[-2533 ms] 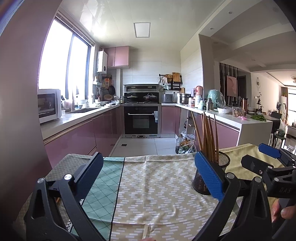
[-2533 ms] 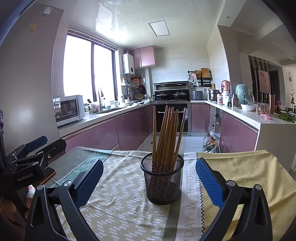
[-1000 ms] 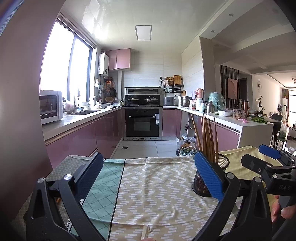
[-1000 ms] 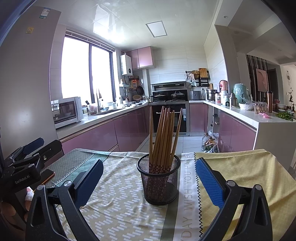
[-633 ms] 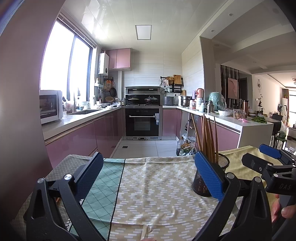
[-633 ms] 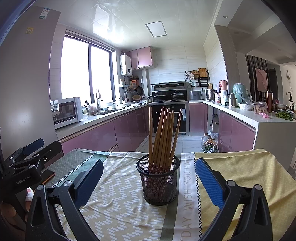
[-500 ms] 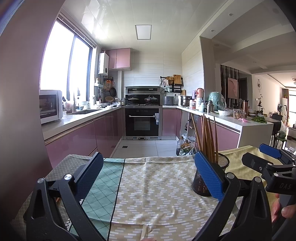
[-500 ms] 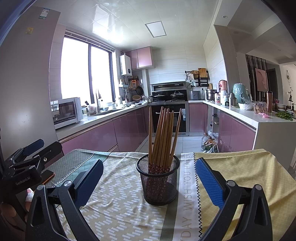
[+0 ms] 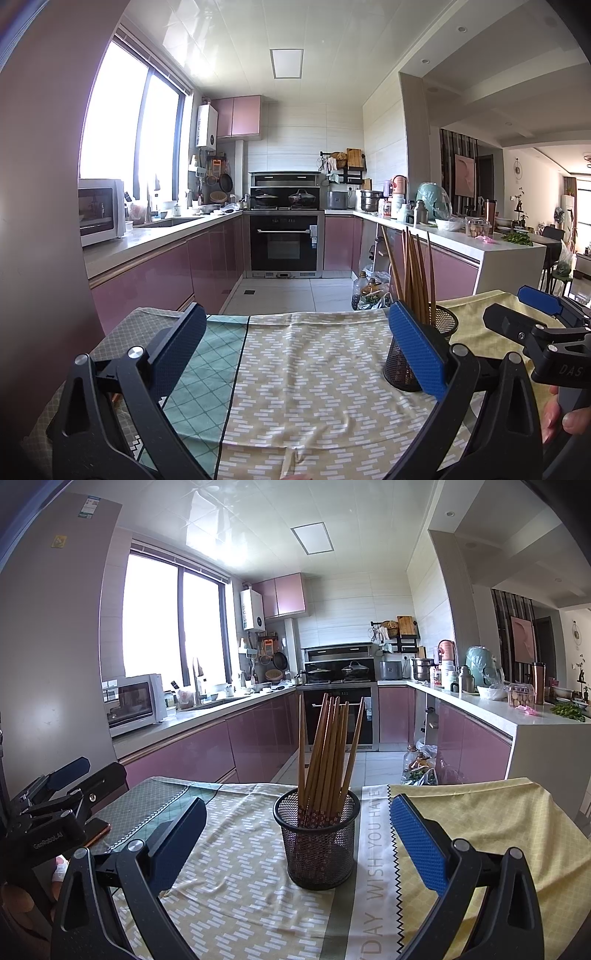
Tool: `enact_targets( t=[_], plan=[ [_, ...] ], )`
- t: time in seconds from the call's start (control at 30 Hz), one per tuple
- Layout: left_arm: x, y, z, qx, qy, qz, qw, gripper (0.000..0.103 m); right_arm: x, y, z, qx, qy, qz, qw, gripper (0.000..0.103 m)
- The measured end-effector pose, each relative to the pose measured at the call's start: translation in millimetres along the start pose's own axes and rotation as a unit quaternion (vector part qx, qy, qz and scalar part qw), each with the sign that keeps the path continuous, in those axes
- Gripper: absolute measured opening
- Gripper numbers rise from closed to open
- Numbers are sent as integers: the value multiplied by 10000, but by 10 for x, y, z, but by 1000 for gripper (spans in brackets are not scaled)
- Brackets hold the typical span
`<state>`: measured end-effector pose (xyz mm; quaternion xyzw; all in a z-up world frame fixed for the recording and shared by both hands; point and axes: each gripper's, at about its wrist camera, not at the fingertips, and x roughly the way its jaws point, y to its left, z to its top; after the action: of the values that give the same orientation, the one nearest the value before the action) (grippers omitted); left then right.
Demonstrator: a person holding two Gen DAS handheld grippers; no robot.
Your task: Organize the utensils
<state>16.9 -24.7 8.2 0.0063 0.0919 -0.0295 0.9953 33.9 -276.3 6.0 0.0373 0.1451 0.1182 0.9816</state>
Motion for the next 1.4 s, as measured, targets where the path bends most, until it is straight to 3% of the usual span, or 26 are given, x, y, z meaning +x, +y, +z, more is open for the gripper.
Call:
enact_targets(
  t=[1.4],
  plan=[
    [4, -6, -9, -8, 17, -6, 10000, 97, -13, -24, 45, 11, -37, -7, 10000, 97]
  ],
)
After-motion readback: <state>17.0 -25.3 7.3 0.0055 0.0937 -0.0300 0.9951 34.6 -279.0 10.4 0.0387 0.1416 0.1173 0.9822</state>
